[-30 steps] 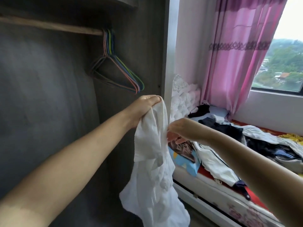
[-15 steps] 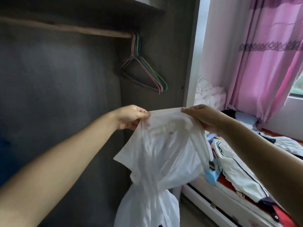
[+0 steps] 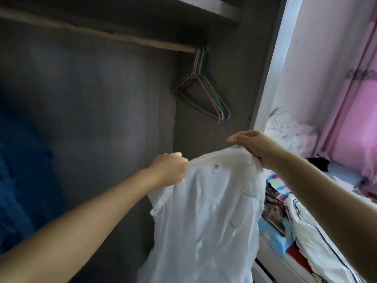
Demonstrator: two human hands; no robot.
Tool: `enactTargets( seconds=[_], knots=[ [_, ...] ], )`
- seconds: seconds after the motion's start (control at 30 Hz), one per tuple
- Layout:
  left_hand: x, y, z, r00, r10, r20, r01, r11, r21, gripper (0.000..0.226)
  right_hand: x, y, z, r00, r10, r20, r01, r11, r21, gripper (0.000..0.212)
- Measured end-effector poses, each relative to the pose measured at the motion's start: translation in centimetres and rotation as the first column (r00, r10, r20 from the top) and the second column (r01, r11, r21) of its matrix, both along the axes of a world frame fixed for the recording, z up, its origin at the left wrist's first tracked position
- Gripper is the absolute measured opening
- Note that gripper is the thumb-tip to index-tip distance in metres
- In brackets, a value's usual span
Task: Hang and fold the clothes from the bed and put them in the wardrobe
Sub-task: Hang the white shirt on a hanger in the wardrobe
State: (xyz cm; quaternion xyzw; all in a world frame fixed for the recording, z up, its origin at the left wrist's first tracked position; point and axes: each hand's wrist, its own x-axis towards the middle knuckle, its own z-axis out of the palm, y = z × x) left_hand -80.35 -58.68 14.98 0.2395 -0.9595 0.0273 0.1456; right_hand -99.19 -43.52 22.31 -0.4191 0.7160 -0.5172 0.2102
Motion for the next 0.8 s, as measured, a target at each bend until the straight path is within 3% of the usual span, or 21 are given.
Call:
enactTargets(
  seconds=[0.1, 0.2, 0.27, 0.33, 0.4, 0.47, 0.57, 0.63, 0.8],
  knots=[
    [1.6, -2.7, -0.4, 0.962, 0.138, -0.237, -0.112, 0.987, 0.118, 0.02, -0.3, -0.4, -1.0, 0.999, 0.035, -0.03, -0.034, 0.999, 0.024, 0.025],
    [2.7, -5.3, 0.5, 0.847, 0.334, -0.413, -0.141, 0.891, 0.432, 0.018, -0.5, -1.1, -2.1, 0.976, 0.098, -0.194, -0.067, 0.985, 0.161, 0.03],
    [2.8, -6.5, 1.6, 0.812, 0.387, -0.437, -0.063, 0.803, 0.592, 0.015, -0.1, -2.2, -2.1, 0.883, 0.232, -0.408, -0.053, 0.913, 0.406, 0.023],
    [2.5, -7.0, 2.9, 0.834, 0.33, -0.442, -0.017, 0.817, 0.577, 0.019, 0.7, -3.7, -1.3, 0.729, 0.395, -0.559, 0.015, 0.807, 0.59, 0.024],
    [1.9, -6.9, 4.0, 0.863, 0.217, -0.457, 0.066, 0.848, 0.527, 0.016, 1.2, -6.0, 0.4, 0.704, 0.335, -0.626, 0.059, 0.851, 0.521, 0.03],
    [0.9, -7.0, 4.8, 0.9, 0.107, -0.423, 0.112, 0.88, 0.461, 0.014, 1.0, -9.2, 3.1, 0.699, 0.085, -0.71, 0.156, 0.951, 0.268, 0.025],
    [-0.2, -8.0, 5.8, 0.932, 0.059, -0.357, 0.089, 0.919, 0.384, 0.02, 0.5, -13.9, 6.6, 0.433, -0.178, -0.884, 0.36, 0.933, -0.011, 0.023],
    [-0.2, -9.2, 6.5, 0.933, 0.069, -0.354, 0.072, 0.926, 0.372, 0.02, -0.1, -16.8, 7.5, 0.311, -0.206, -0.928, 0.395, 0.916, -0.071, 0.035],
    [0.8, -12.7, 7.6, 0.934, 0.068, -0.351, 0.087, 0.908, 0.41, 0.019, -2.5, -21.7, 7.8, 0.105, -0.095, -0.99, 0.576, 0.818, -0.017, 0.051]
  ],
)
